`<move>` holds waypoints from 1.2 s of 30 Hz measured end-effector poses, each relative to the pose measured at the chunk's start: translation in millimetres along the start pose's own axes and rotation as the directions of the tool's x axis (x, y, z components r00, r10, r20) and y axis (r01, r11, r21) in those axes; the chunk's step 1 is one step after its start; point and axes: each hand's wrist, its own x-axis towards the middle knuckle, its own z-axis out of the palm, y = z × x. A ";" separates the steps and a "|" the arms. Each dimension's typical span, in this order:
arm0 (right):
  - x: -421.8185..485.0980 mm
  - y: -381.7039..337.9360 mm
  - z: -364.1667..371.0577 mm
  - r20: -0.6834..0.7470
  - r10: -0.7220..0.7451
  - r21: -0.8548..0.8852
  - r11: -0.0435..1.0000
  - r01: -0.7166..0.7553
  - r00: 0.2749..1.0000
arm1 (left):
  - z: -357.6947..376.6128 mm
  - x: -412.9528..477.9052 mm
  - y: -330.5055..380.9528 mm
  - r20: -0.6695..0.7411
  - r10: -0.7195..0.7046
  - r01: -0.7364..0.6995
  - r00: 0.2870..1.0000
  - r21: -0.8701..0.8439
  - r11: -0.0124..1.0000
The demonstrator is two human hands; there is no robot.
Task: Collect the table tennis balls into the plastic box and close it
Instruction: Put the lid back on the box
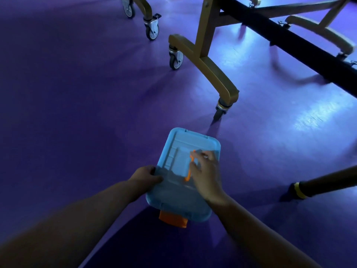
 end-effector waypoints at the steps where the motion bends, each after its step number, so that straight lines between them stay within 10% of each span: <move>1: 6.1 2.2 -4.7 -0.098 0.003 -0.031 0.999 -0.006 0.995 | -4.1 3.7 0.5 -0.013 0.015 -0.015 1.000 0.055 0.998; 4: 18.8 5.9 -19.0 -0.211 0.043 -0.115 0.991 -0.069 0.977 | -19.1 13.4 5.9 -0.015 0.081 -0.075 0.997 0.258 0.963; 10: 8.9 18.4 -14.8 0.195 0.168 -0.366 0.926 -0.087 0.966 | -21.0 27.1 19.2 -0.029 0.279 -0.235 0.960 0.461 0.856; 14: 5.0 30.2 -10.3 0.159 0.180 -0.474 0.876 -0.085 0.971 | -15.9 34.9 25.2 -0.118 0.349 -0.241 0.930 0.523 0.818; 21: 14.7 37.5 -12.6 0.032 0.243 -0.477 0.856 -0.199 0.970 | -23.8 31.3 -2.2 -0.275 0.061 0.013 0.959 0.260 0.966; 24: 27.3 57.5 -22.6 -0.077 0.352 -0.324 0.876 -0.357 0.933 | -37.5 24.8 -20.2 -0.090 -0.097 0.089 0.991 -0.084 0.992; 29: 33.8 77.6 -25.1 0.058 0.478 0.009 0.878 -0.479 0.877 | -43.4 -3.5 -24.5 0.194 -0.195 0.233 0.961 -0.194 0.953; 36: 32.6 84.0 -16.0 -0.082 0.313 0.021 0.950 -0.313 0.946 | -23.1 -2.4 -30.1 -0.121 -0.273 0.230 0.954 -0.288 0.930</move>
